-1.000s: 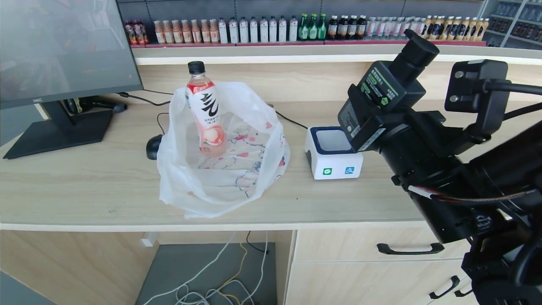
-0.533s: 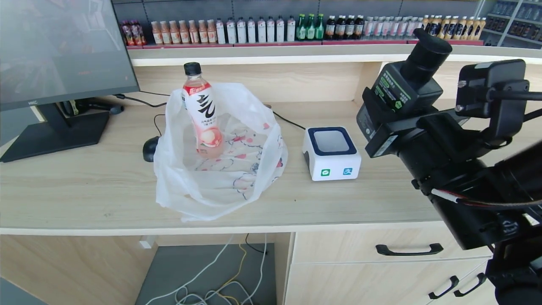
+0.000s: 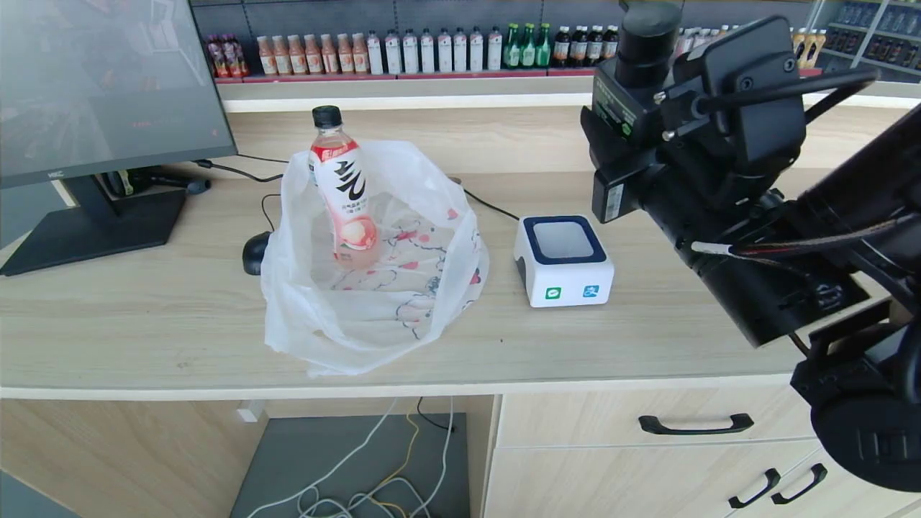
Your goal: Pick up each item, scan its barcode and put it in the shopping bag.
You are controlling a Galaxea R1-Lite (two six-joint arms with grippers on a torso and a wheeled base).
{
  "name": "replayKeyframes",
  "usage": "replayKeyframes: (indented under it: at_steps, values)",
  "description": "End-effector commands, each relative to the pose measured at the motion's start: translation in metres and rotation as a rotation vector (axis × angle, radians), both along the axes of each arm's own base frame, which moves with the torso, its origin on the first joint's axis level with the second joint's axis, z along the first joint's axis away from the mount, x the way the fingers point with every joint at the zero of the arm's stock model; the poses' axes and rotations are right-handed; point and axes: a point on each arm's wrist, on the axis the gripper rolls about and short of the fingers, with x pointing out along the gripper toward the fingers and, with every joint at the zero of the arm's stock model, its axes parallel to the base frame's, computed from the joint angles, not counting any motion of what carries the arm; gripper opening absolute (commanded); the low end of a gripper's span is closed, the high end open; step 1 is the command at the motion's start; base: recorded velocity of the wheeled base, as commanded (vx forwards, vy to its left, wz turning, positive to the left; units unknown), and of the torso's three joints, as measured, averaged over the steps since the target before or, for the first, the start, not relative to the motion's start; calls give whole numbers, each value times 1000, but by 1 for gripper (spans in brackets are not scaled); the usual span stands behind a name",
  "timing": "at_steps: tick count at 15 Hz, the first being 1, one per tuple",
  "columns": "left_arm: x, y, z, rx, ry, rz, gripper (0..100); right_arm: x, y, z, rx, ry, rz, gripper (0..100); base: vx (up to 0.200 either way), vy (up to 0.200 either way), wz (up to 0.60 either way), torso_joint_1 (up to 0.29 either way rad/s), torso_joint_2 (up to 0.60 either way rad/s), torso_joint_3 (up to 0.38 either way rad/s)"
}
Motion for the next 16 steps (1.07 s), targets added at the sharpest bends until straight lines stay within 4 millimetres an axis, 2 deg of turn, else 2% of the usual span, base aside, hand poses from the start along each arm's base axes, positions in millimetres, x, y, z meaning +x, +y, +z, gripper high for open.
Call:
replayKeyframes:
  at_steps: [1, 4, 7, 9, 10, 12, 13, 16]
  values:
    - [0, 0, 0, 1, -1, 0, 100, 17, 11, -2, -86, -26, 19, 0, 0, 0, 0, 0, 0, 0]
    - [0, 0, 0, 1, -1, 0, 100, 34, -5, -4, -262, -114, 59, 0, 0, 0, 0, 0, 0, 0]
    - [0, 0, 0, -1, -1, -1, 100, 50, -25, -8, -370, -125, 115, 0, 0, 0, 0, 0, 0, 0]
    - [0, 0, 0, 1, -1, 0, 100, 63, -32, -15, -476, -152, 239, 0, 0, 0, 0, 0, 0, 0]
    - [0, 0, 0, -1, -1, 0, 100, 69, -37, -11, -504, -184, 268, 0, 0, 0, 0, 0, 0, 0]
    - [0, 0, 0, -1, -1, 0, 100, 78, -41, -4, -552, -235, 304, 0, 0, 0, 0, 0, 0, 0]
    - [0, 0, 0, -1, -1, 0, 100, 86, -44, -11, -602, -251, 344, 0, 0, 0, 0, 0, 0, 0]
    - [0, 0, 0, 1, -1, -1, 100, 94, -39, -25, -653, -265, 416, 0, 0, 0, 0, 0, 0, 0]
